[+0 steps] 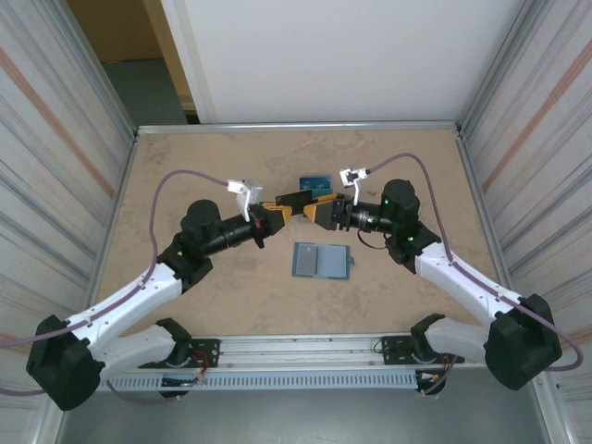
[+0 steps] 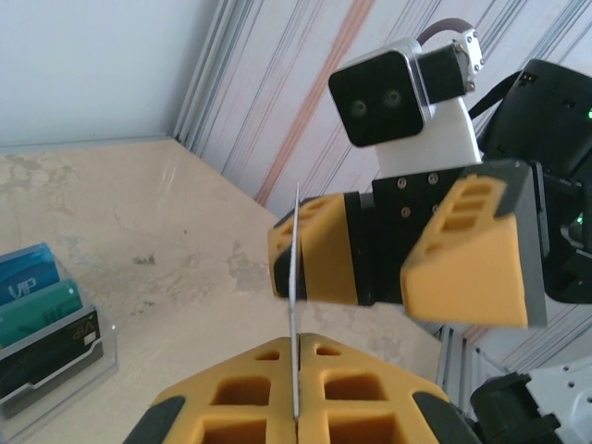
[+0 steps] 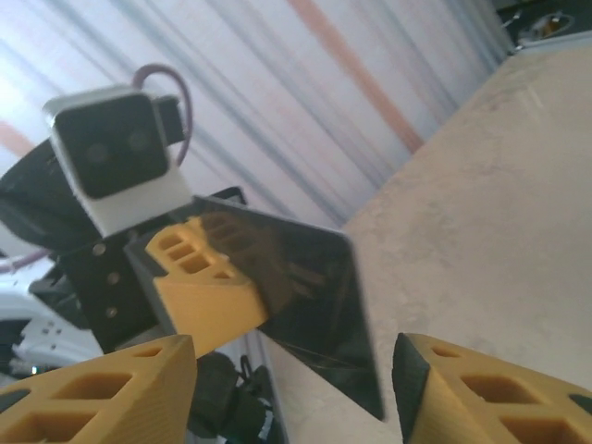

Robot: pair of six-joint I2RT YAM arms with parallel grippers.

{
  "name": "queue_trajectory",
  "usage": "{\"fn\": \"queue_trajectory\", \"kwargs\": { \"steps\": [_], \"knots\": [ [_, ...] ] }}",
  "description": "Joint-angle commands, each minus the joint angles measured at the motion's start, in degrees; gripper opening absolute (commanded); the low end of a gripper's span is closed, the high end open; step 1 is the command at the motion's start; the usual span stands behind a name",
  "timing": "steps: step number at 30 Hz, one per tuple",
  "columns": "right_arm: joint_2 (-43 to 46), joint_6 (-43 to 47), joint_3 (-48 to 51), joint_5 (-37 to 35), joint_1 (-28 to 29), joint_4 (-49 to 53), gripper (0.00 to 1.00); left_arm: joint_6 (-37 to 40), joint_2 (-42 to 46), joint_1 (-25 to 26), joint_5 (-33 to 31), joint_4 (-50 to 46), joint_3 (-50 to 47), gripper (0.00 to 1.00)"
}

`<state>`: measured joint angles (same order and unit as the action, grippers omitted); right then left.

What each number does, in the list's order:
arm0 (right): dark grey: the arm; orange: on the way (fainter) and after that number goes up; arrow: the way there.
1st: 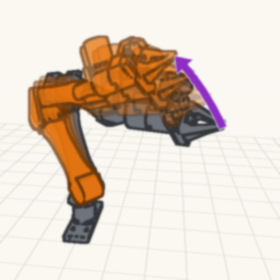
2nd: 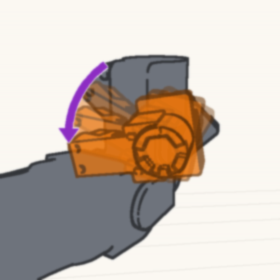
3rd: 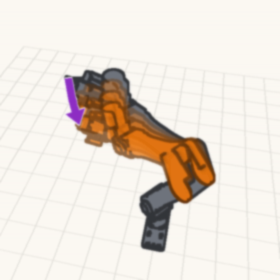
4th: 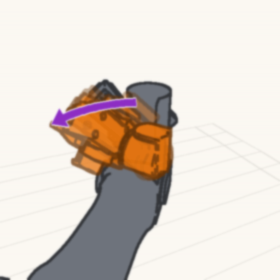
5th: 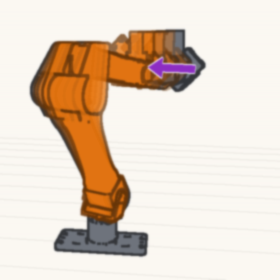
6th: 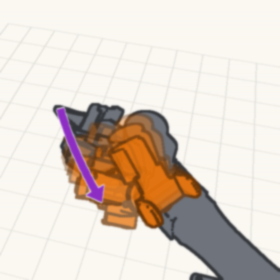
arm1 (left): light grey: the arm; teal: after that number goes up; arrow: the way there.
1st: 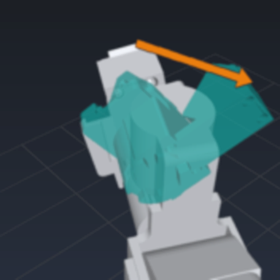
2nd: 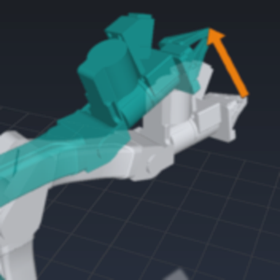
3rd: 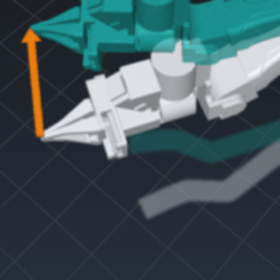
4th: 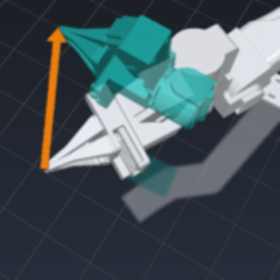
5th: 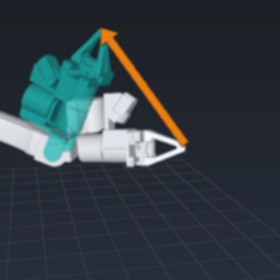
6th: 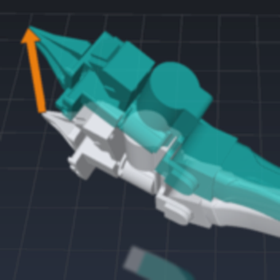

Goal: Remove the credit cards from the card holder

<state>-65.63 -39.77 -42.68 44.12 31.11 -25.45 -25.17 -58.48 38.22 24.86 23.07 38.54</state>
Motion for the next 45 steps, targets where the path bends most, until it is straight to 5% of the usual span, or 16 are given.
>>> {"fn": "queue_trajectory", "kwargs": {
  "steps": [1, 9, 12, 19, 24, 30, 42, 45],
  "knots": [
    [-0.3, 2.0, -3.2, 2.7, 1.7, -2.7, 0.53, -2.5, 0.3, -0.4, 1.8, 5.1, -0.2, 0.00],
    [-0.5, 3.4, -4.1, 3.0, 2.4, -2.1, 0.12, -2.1, -0.5, -0.5, 3.2, 4.6, 0.3, 0.00],
    [0.9, 5.7, -4.3, 2.0, 2.6, 0.6, 0.03, 0.8, 0.0, -1.1, 4.0, 0.9, 1.1, 0.18],
    [4.5, 13.6, -6.4, -1.0, 3.1, 15.4, 0.00, 14.5, 4.0, -5.3, 5.2, -15.1, 7.0, 0.54],
    [6.3, 16.7, -6.4, -0.3, 3.3, 20.5, 0.00, 28.7, 1.8, -5.8, 9.3, -31.9, 17.1, 0.65],
    [7.1, 19.0, -6.9, 0.1, 3.7, 23.9, 0.00, 36.5, -6.1, -5.7, 12.3, -45.4, 28.4, 0.66],
    [8.0, 21.0, -7.3, 0.5, 3.9, 26.8, 0.00, 47.5, -16.3, -5.1, 19.7, -57.7, 38.5, 0.65],
    [7.8, 21.2, -7.4, 0.5, 3.9, 27.0, 0.00, 48.9, -18.2, -5.0, 21.6, -58.9, 39.4, 0.51]
  ]
}}
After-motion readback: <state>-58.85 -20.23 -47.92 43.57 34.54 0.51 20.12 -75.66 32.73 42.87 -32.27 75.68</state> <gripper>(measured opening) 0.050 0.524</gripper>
